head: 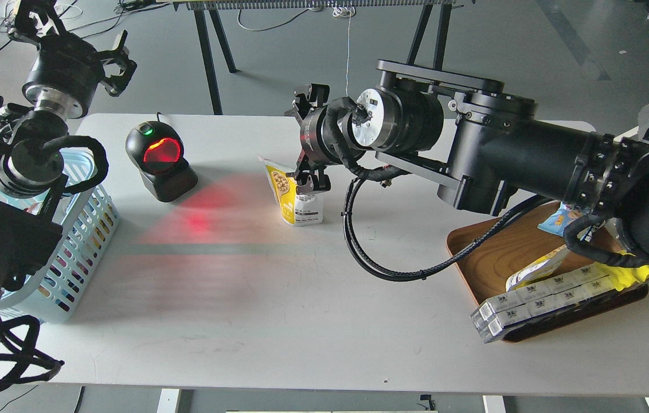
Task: Scan snack and place in basket
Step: 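Release the packet upright near the scanner and withdraw the right gripper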
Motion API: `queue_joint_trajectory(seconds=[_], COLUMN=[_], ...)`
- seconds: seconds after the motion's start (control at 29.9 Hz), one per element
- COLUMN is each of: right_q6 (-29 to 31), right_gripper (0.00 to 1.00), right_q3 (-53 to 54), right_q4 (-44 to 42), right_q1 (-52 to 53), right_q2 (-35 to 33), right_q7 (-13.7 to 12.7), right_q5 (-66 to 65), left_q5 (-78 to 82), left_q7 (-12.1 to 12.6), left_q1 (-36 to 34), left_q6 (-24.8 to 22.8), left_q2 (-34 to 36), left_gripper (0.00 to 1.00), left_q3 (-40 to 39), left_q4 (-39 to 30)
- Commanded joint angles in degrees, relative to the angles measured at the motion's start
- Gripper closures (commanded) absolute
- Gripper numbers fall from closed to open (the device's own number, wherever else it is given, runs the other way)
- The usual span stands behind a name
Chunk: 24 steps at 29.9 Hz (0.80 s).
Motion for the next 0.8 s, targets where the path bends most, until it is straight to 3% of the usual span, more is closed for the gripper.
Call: queue_joint_trajectory(seconds=[0.0,0.17,0.4,0.53,0.77], right_q6=[0.00,0.00,1.01,14.69,43.78], right_gripper=[0.00,0.00,0.00,0.00,0.00], right_q3=[4.55,10.09,19.85,25.12,36.72], right_q4=[4.03,9.40,10.29,7.40,-5.43], right_q1=[-0.13,-1.01,-8.21,-15.49,-32.19], right_q2=[0.00,-7.63,-26.16,-32.33,-32.87], right_q7=[0.08,0.61,3.51,4.30,10.01], right_q5=[-3.57,-5.07,-5.16,-5.43,-5.34], left_q5=[0.82,1.00,2.93,5.65,13.91], left_q7=[0.04,0.39,0.39,0.48,2.15], left_q1=[0.00,-0.26,-2.19,-2.63,-2.46], left_q6=[0.48,-0.13,-3.21,-3.21,-2.60], left_q2=[1.96,6.09,16.36,24.18,38.94], left_gripper=[0.00,0.00,0.00,0.00,0.00], left_q3=[2.83,5.91,18.47,21.11,24.19], left_q4=[0.03,-0.67,-3.30,-10.59,-28.59])
